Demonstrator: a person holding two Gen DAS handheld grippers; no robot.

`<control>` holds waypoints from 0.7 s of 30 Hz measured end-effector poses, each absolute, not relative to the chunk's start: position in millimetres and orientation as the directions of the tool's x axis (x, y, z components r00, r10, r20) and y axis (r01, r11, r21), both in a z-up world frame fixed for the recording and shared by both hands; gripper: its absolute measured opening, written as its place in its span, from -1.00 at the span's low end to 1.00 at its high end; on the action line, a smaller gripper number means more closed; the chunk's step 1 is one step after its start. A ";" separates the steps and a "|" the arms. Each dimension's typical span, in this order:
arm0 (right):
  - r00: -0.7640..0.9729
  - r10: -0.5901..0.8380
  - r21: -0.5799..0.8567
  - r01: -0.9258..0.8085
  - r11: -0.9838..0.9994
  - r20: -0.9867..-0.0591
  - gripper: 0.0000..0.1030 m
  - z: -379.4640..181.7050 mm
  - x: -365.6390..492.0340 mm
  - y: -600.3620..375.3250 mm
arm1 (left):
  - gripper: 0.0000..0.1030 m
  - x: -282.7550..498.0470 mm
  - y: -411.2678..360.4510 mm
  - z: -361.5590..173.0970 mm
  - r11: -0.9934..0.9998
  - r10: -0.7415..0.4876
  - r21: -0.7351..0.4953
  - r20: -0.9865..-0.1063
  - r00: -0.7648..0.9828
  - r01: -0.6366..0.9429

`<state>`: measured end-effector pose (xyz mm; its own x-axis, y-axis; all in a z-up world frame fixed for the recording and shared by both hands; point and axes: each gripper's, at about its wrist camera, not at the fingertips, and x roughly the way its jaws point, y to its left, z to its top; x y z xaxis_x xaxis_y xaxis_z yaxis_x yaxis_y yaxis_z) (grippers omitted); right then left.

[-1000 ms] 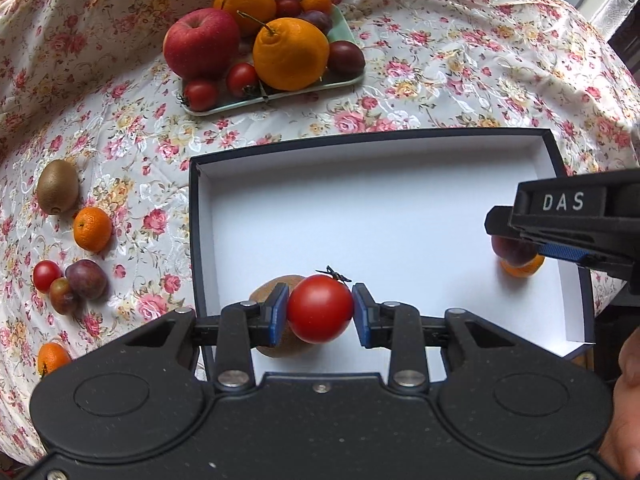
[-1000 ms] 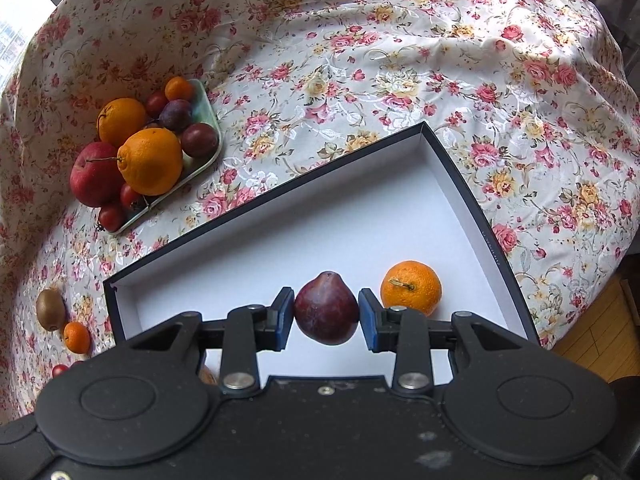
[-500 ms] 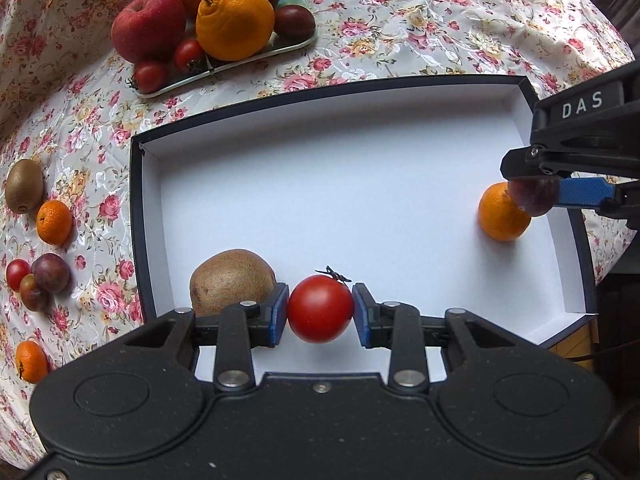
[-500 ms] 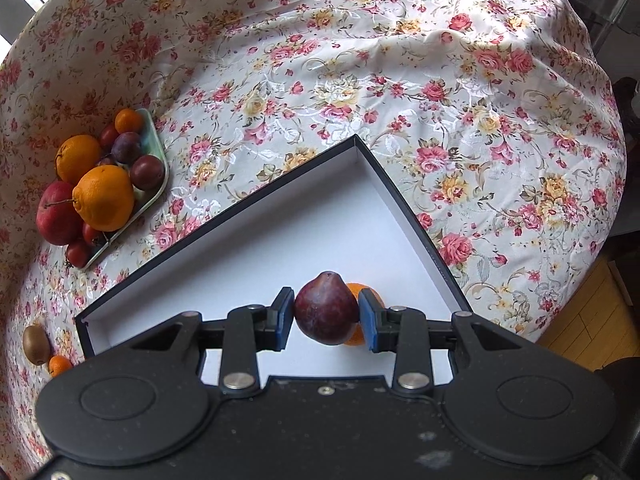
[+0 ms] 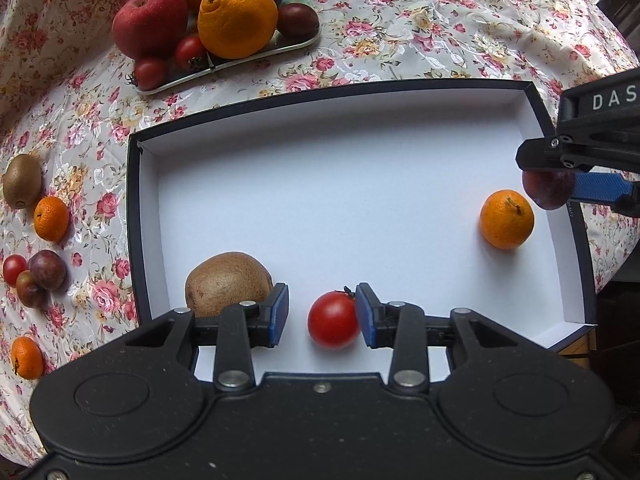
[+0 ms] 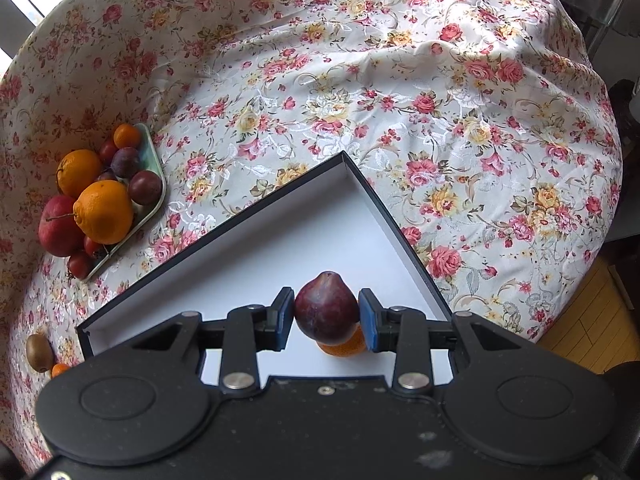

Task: Organize fruits
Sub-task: 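Open the right tool dropping the plum while the left tool releases the red tomato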

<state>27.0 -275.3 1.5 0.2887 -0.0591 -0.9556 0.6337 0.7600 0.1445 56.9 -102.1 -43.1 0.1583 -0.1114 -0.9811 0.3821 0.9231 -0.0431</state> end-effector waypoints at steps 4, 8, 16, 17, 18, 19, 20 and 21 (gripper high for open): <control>0.301 -0.094 0.115 0.607 0.787 -0.949 -0.27 6.1 30.1 -270.0 | -0.09 56.8 -102.1 -43.3 0.921 -0.106 -0.036 -0.981 0.160 0.388; 0.333 -0.142 0.093 0.599 0.795 -0.932 -0.29 13.4 29.9 -267.5 | -0.08 57.3 -102.3 -42.4 0.922 -0.103 -0.032 -0.981 0.164 0.387; 0.318 -0.076 0.139 0.601 0.787 -0.945 -0.29 12.5 29.5 -268.9 | -0.07 55.5 -100.0 -41.2 0.924 -0.097 -0.028 -0.982 0.164 0.382; 0.303 -0.071 0.133 0.601 0.788 -0.950 -0.28 11.3 30.5 -267.5 | -0.07 55.3 -99.4 -41.0 0.924 -0.098 -0.030 -0.982 0.161 0.381; 0.289 -0.071 0.123 0.600 0.790 -0.955 -0.28 10.1 31.4 -266.2 | -0.07 55.1 -98.4 -40.5 0.925 -0.099 -0.032 -0.982 0.159 0.380; 0.276 -0.071 0.114 0.598 0.794 -0.959 -0.28 8.9 32.4 -264.7 | -0.07 55.1 -97.6 -39.8 0.925 -0.101 -0.035 -0.983 0.156 0.378; 0.265 -0.072 0.105 0.597 0.796 -0.962 -0.28 7.8 33.4 -263.2 | -0.07 55.1 -96.6 -38.9 0.926 -0.102 -0.038 -0.983 0.154 0.376; 0.251 -0.073 0.095 0.595 0.798 -0.965 -0.28 6.6 34.5 -261.6 | -0.07 55.0 -95.7 -37.7 0.927 -0.104 -0.040 -0.983 0.154 0.373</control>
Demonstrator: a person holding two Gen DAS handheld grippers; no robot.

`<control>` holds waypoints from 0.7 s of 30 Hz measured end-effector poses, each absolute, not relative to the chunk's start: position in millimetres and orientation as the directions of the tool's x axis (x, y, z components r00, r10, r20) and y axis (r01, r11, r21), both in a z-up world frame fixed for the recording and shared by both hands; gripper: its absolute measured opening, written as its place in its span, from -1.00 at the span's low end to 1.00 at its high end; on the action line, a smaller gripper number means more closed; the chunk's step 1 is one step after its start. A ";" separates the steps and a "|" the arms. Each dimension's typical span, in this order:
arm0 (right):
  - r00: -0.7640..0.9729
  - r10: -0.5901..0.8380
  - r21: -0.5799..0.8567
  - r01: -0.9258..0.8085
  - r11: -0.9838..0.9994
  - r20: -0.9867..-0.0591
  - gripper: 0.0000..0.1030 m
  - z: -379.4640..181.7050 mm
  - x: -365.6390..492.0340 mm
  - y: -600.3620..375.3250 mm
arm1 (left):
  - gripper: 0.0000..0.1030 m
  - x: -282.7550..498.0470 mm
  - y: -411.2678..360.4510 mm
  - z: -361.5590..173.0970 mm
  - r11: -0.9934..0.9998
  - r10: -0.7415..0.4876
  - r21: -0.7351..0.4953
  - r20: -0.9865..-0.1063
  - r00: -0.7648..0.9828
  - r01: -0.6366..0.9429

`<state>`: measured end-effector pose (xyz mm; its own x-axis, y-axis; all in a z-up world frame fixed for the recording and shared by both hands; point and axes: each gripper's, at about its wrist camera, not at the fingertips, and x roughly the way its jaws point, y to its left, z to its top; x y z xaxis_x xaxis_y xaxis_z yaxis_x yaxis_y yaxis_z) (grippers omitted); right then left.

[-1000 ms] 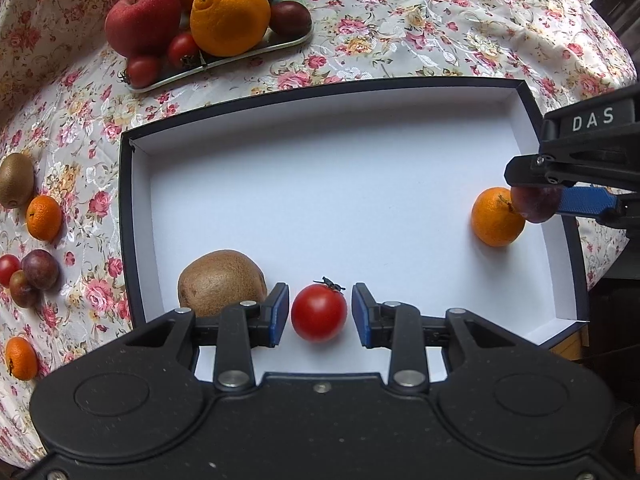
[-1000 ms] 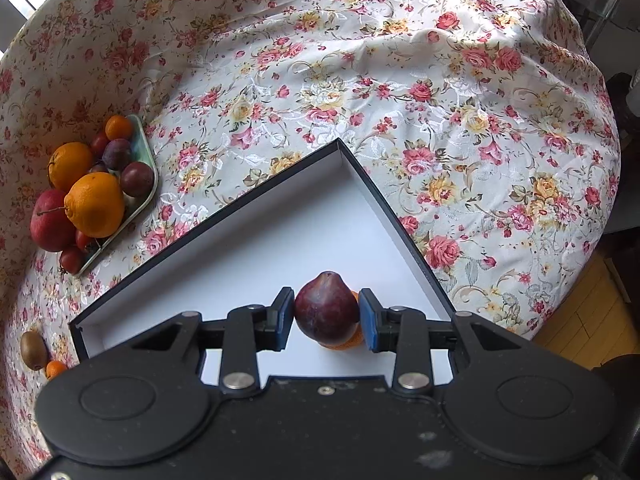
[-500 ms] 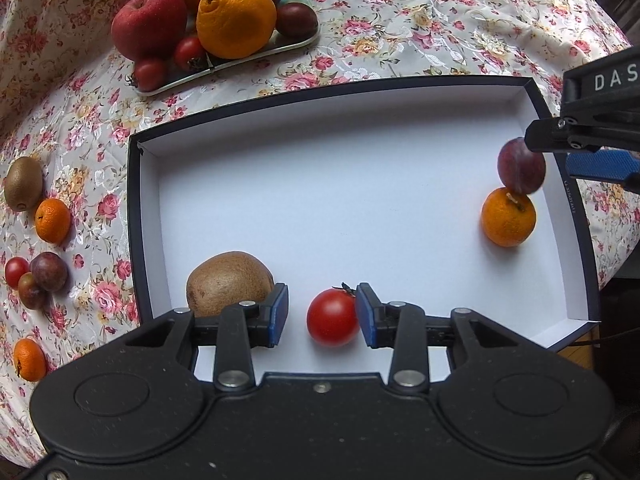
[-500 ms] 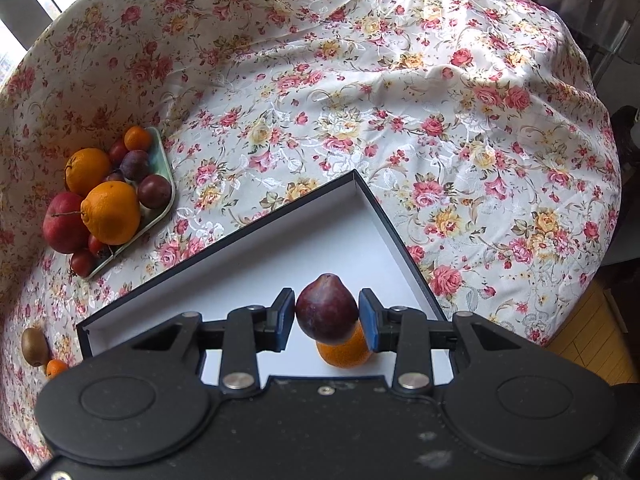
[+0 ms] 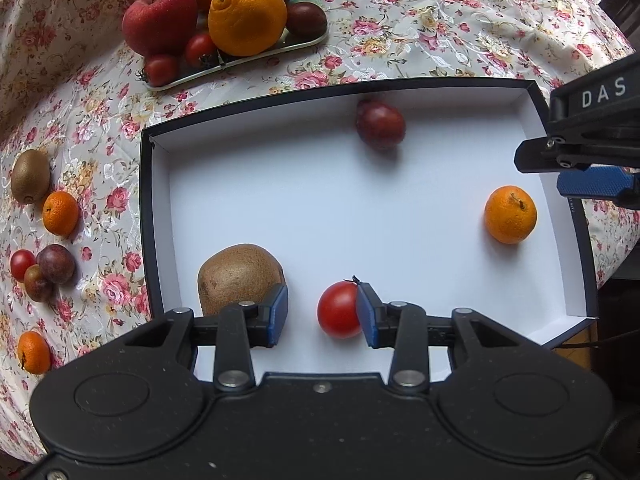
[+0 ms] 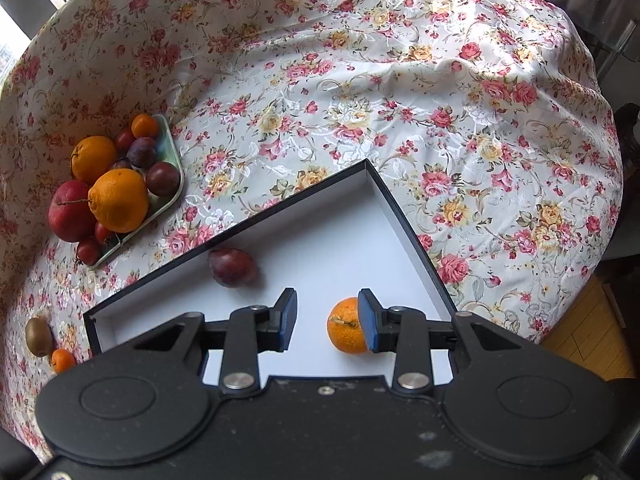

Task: Organize fruits
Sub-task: 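Open the right tool dropping the plum while the left tool releases the red tomato, then move the right tool to a mandarin while the left tool approaches another mandarin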

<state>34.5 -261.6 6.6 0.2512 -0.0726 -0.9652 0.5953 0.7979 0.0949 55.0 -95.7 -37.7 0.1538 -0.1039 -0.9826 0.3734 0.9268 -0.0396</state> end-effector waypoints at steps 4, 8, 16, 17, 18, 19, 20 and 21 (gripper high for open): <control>0.236 -0.063 0.097 0.609 0.787 -0.970 -0.28 5.9 35.3 -259.6 | -0.06 56.0 -89.5 -30.4 0.931 -0.104 -0.034 -0.979 0.175 0.363; 0.216 -0.062 0.087 0.618 0.781 -0.974 -0.28 4.9 37.0 -255.3 | -0.06 61.1 -74.9 -23.8 0.942 -0.101 -0.030 -0.976 0.195 0.334; 0.194 -0.033 0.088 0.583 0.807 -0.981 -0.29 0.3 50.6 -225.6 | -0.06 83.3 -29.6 -13.1 0.982 -0.068 -0.024 -0.971 0.231 0.188; 0.191 -0.031 0.085 0.568 0.819 -0.981 -0.29 -0.7 54.3 -217.1 | -0.06 86.8 -22.0 -12.2 0.986 -0.063 -0.025 -0.971 0.232 0.164; 0.189 -0.026 0.085 0.557 0.826 -0.982 -0.29 -1.4 56.7 -211.3 | -0.06 90.8 -14.9 -11.7 0.990 -0.060 -0.027 -0.971 0.232 0.142; 0.188 -0.021 0.087 0.546 0.833 -0.982 -0.29 -2.0 59.4 -205.3 | -0.06 94.6 -6.7 -11.0 0.992 -0.058 -0.030 -0.971 0.230 0.122; 0.189 -0.013 0.092 0.535 0.840 -0.982 -0.29 -2.2 62.2 -198.9 | -0.06 98.2 1.5 -10.8 0.994 -0.055 -0.033 -0.972 0.230 0.100; 0.190 -0.004 0.098 0.523 0.847 -0.982 -0.29 -2.4 65.9 -191.3 | -0.06 101.4 9.2 -10.7 0.996 -0.049 -0.031 -0.972 0.231 0.080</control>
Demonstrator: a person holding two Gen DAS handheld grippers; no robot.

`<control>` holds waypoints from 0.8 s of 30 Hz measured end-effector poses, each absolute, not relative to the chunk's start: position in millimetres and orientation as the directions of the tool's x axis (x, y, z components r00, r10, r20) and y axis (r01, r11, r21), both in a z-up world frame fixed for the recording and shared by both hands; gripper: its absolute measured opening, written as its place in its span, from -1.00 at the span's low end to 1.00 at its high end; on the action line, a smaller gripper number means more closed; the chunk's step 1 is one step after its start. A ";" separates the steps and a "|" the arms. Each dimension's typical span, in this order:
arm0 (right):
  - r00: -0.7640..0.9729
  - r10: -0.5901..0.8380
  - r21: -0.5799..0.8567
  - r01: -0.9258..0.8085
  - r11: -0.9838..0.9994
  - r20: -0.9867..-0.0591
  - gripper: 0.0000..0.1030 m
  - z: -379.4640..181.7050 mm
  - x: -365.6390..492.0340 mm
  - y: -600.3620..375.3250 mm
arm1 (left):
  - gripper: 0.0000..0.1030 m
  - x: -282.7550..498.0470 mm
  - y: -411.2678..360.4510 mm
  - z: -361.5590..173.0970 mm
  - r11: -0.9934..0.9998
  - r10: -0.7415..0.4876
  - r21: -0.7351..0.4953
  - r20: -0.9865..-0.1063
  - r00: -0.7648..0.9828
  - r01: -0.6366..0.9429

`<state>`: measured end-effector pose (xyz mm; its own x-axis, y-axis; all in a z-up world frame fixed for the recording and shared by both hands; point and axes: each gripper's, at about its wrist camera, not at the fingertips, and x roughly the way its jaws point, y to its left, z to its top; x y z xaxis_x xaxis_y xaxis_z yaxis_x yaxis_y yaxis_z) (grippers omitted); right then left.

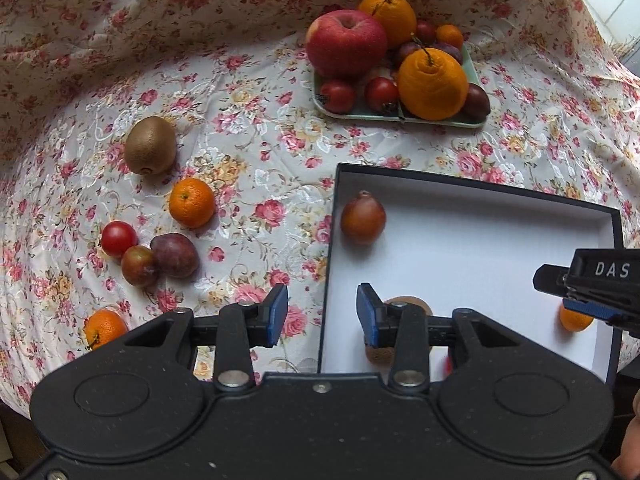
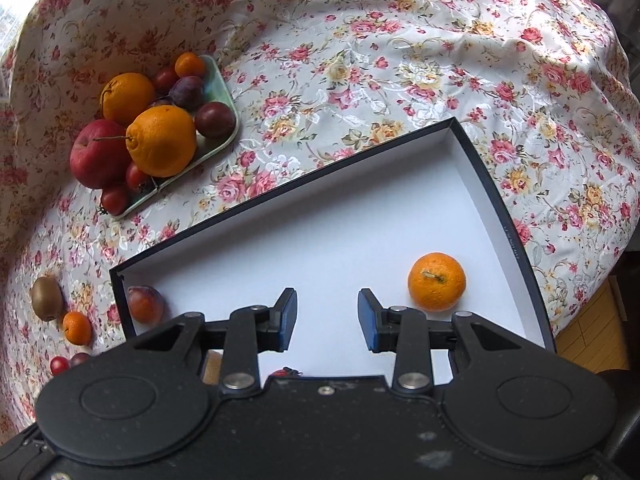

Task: Organize fruits
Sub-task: 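Move the right tool to a mandarin while the left tool approaches another mandarin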

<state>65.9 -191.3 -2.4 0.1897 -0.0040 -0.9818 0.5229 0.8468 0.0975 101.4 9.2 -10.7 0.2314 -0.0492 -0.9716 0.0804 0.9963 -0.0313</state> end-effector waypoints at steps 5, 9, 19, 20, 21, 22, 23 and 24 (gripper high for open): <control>0.200 0.026 0.119 0.466 0.877 -0.979 -0.29 -0.7 80.6 -155.5 | -0.06 115.8 52.0 -9.5 1.000 -0.005 -0.008 -0.970 0.242 -0.014; 0.205 0.048 0.131 0.413 0.901 -0.978 -0.29 -0.5 93.3 -122.5 | -0.06 126.1 91.7 -7.6 0.996 0.010 -0.013 -0.971 0.241 -0.091; 0.193 0.113 0.163 0.265 0.950 -0.975 -0.29 -9.6 115.2 -37.9 | -0.06 139.3 180.3 -14.7 0.966 0.063 0.005 -0.974 0.216 -0.259; 0.190 0.123 0.170 0.256 0.952 -0.974 -0.29 -10.8 117.0 -31.3 | -0.06 140.0 187.3 -15.5 0.962 0.066 0.006 -0.975 0.213 -0.272; 0.188 0.132 0.177 0.248 0.952 -0.973 -0.29 -12.2 118.9 -25.6 | -0.06 140.5 193.5 -16.2 0.960 0.068 0.006 -0.975 0.211 -0.282; 0.185 0.140 0.183 0.242 0.953 -0.973 -0.29 -13.6 120.7 -20.2 | -0.06 140.8 199.0 -16.5 0.957 0.070 0.007 -0.975 0.209 -0.290; 0.181 0.147 0.188 0.234 0.954 -0.972 -0.29 -15.3 122.6 -14.2 | -0.06 141.0 203.1 -17.0 0.955 0.073 0.008 -0.975 0.208 -0.296; 0.177 0.154 0.192 0.227 0.955 -0.972 -0.29 -16.3 123.6 -9.2 | -0.06 141.5 208.6 -17.3 0.954 0.076 0.011 -0.976 0.206 -0.301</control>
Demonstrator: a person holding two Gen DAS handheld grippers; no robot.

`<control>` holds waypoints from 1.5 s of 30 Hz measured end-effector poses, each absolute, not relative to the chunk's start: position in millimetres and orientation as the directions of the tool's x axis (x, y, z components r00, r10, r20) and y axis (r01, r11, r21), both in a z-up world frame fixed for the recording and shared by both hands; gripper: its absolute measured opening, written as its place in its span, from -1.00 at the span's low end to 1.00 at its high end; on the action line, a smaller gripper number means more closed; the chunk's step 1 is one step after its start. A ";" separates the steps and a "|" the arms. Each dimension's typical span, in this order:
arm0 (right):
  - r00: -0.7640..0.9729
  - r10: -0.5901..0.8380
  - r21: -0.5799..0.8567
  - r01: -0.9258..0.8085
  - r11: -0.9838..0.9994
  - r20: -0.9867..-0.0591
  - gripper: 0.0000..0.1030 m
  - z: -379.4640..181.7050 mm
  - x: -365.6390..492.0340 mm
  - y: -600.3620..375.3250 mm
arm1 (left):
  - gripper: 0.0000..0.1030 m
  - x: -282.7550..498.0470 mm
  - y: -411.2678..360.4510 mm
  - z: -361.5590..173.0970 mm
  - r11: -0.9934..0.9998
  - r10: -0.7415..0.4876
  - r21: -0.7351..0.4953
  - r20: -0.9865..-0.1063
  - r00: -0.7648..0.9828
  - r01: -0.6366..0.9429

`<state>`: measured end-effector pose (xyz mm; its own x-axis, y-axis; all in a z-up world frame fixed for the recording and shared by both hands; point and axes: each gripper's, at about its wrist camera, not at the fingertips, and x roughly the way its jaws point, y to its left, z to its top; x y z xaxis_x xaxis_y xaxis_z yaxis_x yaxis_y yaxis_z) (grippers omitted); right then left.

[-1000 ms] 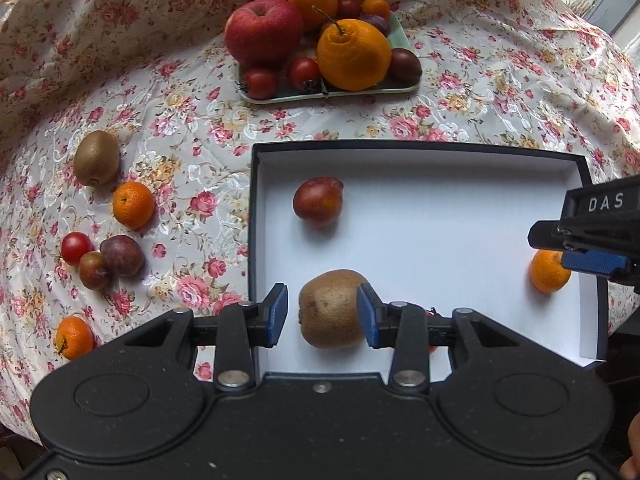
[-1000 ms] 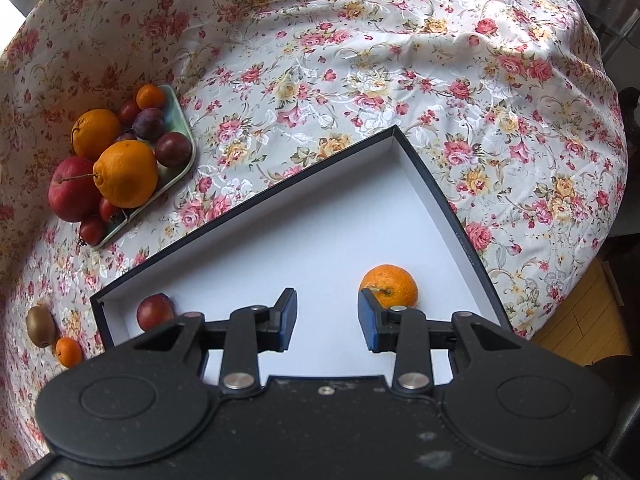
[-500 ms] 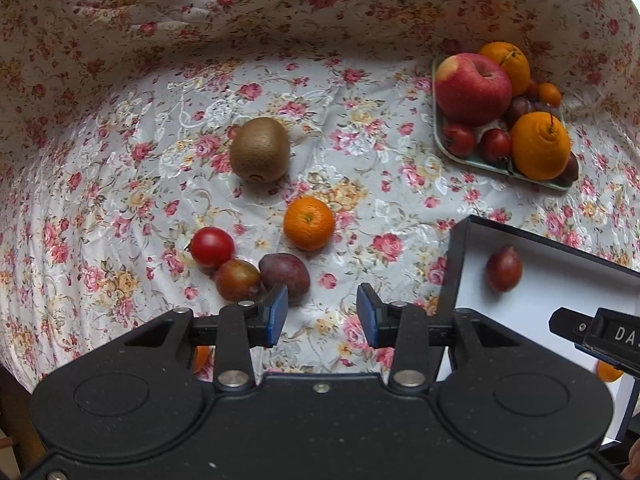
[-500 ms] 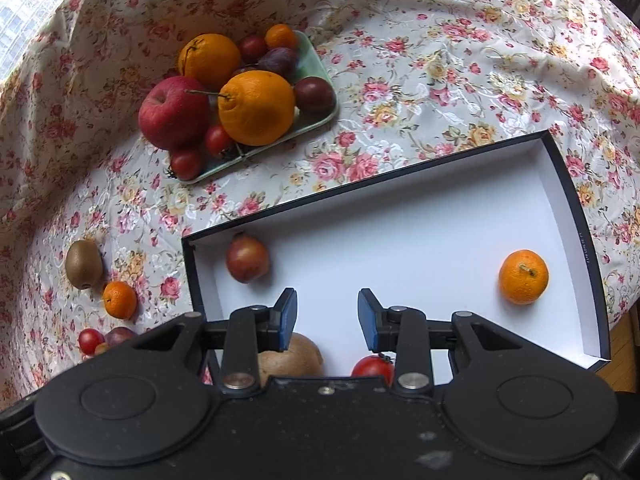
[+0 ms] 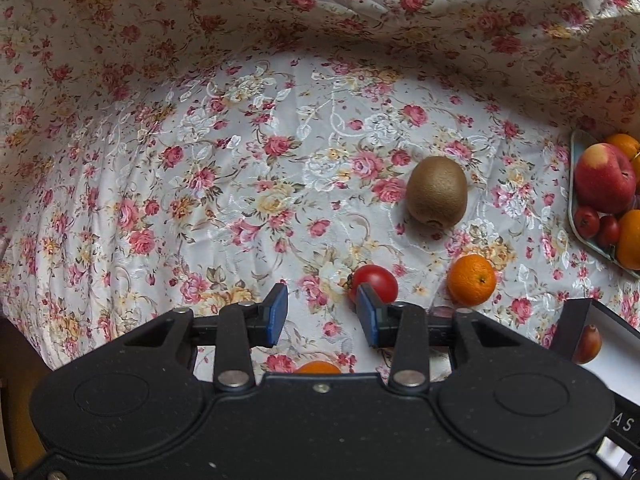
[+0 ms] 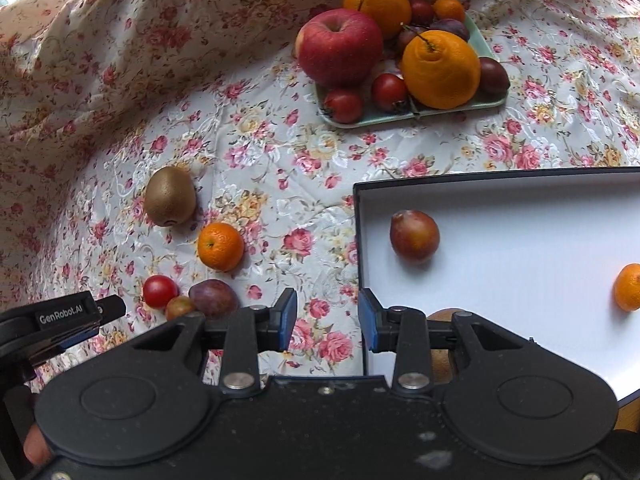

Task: Organize fruits
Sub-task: 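Move the right tool to a mandarin while the left tool approaches another mandarin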

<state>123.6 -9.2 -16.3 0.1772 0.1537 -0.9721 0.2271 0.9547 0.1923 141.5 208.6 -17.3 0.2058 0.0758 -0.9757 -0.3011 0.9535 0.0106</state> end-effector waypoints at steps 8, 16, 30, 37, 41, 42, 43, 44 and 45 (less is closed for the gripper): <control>0.157 0.197 0.226 0.191 0.955 -0.968 -0.29 -30.8 135.1 32.9 | -0.06 138.4 236.2 -23.9 0.945 0.082 0.018 -0.980 0.184 -0.328; 0.235 0.226 0.269 0.171 0.948 -0.945 -0.29 -32.0 153.0 59.6 | -0.06 136.7 254.6 -25.3 0.936 0.092 0.022 -0.979 0.183 -0.350; 0.287 0.075 0.150 0.247 0.958 -0.955 -0.24 -58.6 178.7 74.4 | -0.06 128.5 273.5 -30.5 0.937 0.069 0.006 -0.983 0.168 -0.350; 0.199 0.079 0.124 0.226 0.966 -0.977 -0.15 -81.9 181.6 83.0 | -0.06 123.6 272.8 -34.7 0.948 0.029 -0.022 -0.988 0.154 -0.316; 0.211 0.037 0.077 0.186 0.980 -0.977 -0.17 -79.2 176.0 88.7 | -0.06 119.5 265.6 -40.7 0.959 -0.004 -0.043 -0.990 0.139 -0.278; 0.212 0.040 0.079 0.179 0.981 -0.977 -0.18 -78.0 174.7 88.7 | -0.06 118.2 263.4 -42.2 0.962 -0.007 -0.044 -0.991 0.135 -0.268; 0.215 0.045 0.085 0.177 0.981 -0.975 -0.18 -75.7 173.1 87.8 | -0.06 116.8 261.1 -43.7 0.965 -0.009 -0.043 -0.991 0.132 -0.258; 0.221 0.053 0.093 0.176 0.980 -0.974 -0.18 -72.5 171.9 86.1 | -0.05 115.3 258.7 -45.2 0.968 -0.012 -0.044 -0.992 0.129 -0.247; 0.225 0.060 0.101 0.174 0.980 -0.972 -0.18 -68.6 170.5 84.6 | -0.04 113.9 256.4 -46.4 0.971 -0.013 -0.043 -0.992 0.126 -0.237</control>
